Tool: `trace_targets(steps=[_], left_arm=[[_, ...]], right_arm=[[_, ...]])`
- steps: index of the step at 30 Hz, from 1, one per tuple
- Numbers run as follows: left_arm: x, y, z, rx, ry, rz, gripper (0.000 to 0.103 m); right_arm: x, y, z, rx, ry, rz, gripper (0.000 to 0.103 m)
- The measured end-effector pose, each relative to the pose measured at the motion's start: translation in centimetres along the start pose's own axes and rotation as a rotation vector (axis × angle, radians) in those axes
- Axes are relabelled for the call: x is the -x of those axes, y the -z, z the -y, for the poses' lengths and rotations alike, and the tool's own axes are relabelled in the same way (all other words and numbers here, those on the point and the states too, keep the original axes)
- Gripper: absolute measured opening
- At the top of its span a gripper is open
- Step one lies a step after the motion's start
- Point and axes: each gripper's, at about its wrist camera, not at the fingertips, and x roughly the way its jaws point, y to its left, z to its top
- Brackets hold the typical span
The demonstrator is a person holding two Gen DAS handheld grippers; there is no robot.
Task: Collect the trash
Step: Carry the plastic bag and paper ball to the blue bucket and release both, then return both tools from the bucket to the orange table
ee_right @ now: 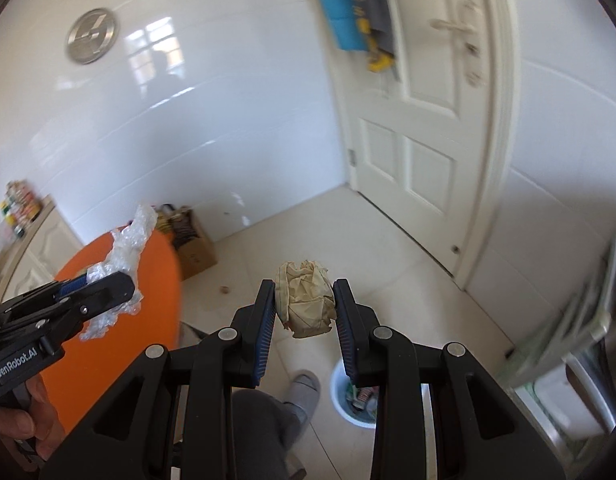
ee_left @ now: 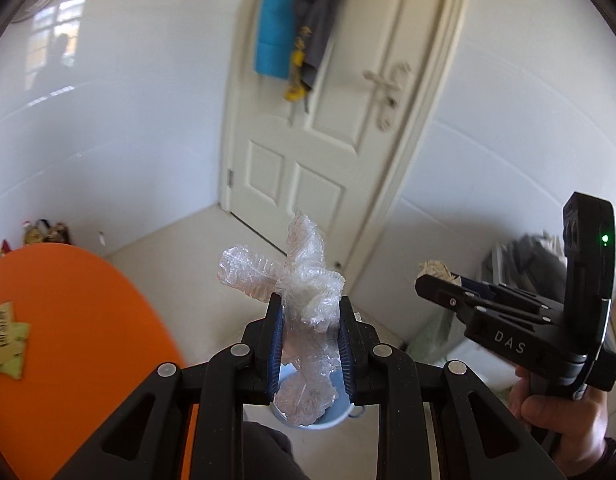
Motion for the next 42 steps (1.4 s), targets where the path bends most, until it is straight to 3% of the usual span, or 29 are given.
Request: trace_targets(steps=[10, 16, 22, 23, 24, 25, 26, 32, 42], left_arm=[[-13.9, -2.2, 3.0, -0.014, 0.068, -0.262, 0.021], [-22.9, -3.3, 3.2, 0.036, 0.082, -0.408, 0.021], [-28.7, -4.9, 1.6, 0.079, 0.064, -0.484, 0.028], [-29.3, -5.0, 1.5, 0.081, 0.059, -0.487, 0.032], [-29.8, -5.3, 1.1, 0.087, 0.045, -0.493, 0.042], [-30.1, -5.1, 0.7, 0.092, 0.036, -0.489, 0.055], [-30.4, -5.2, 0.5, 0.095, 0.024, -0.483, 0.060], [-31.4, -5.7, 0.1, 0.100, -0.018, -0.479, 0.076], [-24.7, -5.2, 0.7, 0.083, -0.074, -0.384, 0.085]], right_arm=[[-7.8, 4.6, 9.4, -0.168, 0.059, -0.190, 0.029], [-12.1, 6.6, 12.2, -0.239, 0.054, -0.277, 0.031], [-15.4, 6.6, 13.7, -0.266, 0.066, -0.318, 0.036], [-15.8, 6.5, 13.8, -0.272, 0.074, -0.321, 0.046], [-16.1, 6.4, 13.9, -0.278, 0.080, -0.324, 0.056], [-16.3, 6.4, 14.1, -0.286, 0.084, -0.323, 0.074], [-16.4, 6.5, 14.5, -0.293, 0.086, -0.318, 0.085], [-16.9, 6.8, 15.1, -0.310, 0.116, -0.314, 0.103], [-15.0, 6.5, 13.9, -0.316, 0.145, -0.285, 0.103]])
